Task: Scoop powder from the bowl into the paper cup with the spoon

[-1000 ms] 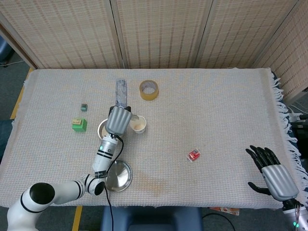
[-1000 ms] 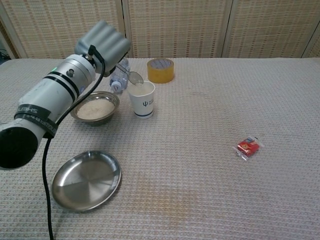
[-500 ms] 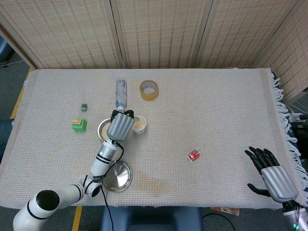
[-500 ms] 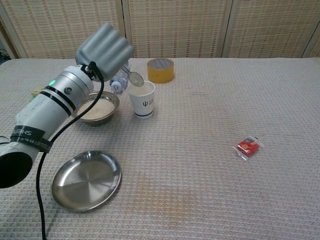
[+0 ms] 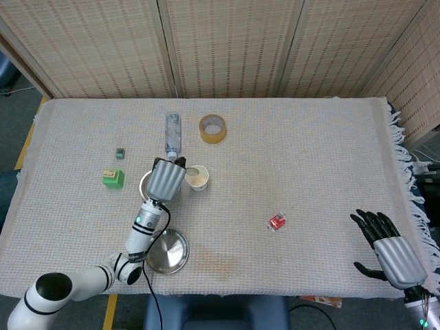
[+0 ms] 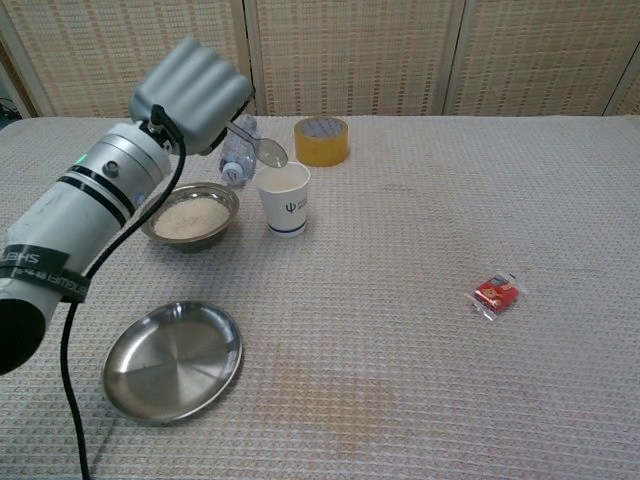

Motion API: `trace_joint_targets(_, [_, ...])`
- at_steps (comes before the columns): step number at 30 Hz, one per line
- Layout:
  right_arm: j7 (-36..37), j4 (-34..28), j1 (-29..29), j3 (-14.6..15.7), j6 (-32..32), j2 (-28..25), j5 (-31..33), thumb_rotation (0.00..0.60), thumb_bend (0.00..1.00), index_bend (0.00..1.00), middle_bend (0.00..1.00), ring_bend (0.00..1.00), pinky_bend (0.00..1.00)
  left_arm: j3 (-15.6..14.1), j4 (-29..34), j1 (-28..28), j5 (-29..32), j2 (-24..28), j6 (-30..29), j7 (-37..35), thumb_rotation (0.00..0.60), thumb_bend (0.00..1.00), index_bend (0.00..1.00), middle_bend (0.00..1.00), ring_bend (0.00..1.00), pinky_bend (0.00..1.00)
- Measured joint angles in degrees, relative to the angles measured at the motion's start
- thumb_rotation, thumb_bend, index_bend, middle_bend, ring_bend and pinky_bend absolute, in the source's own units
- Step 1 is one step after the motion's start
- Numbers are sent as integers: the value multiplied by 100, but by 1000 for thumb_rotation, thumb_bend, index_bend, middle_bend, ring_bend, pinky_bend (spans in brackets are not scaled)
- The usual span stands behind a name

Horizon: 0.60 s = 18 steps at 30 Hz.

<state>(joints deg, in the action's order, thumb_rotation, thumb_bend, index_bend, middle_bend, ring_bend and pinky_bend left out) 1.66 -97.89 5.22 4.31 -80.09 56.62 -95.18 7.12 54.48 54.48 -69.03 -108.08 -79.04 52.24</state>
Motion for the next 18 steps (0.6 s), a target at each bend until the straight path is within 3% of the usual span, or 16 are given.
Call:
trace_joint_targets(8, [-77, -43, -54, 10, -108, 0, -40, 600, 93, 0, 0, 0, 0, 125, 2720, -565, 540, 1542, 498, -460, 600, 396, 568, 1000, 1000, 1000])
trace_joint_targets(12, [-138, -81, -91, 16, -177, 13, -71, 600, 93, 0, 0, 0, 0, 95, 3721, -845, 848, 2279, 782, -730, 600, 396, 565, 1000, 1000, 1000])
trace_joint_targets(18, [-227, -129, -117, 90, -206, 35, -253, 600, 93, 0, 0, 0, 0, -364, 5372, -1253, 1130, 3098, 1319, -1160, 600, 392, 565, 1000, 1000, 1000])
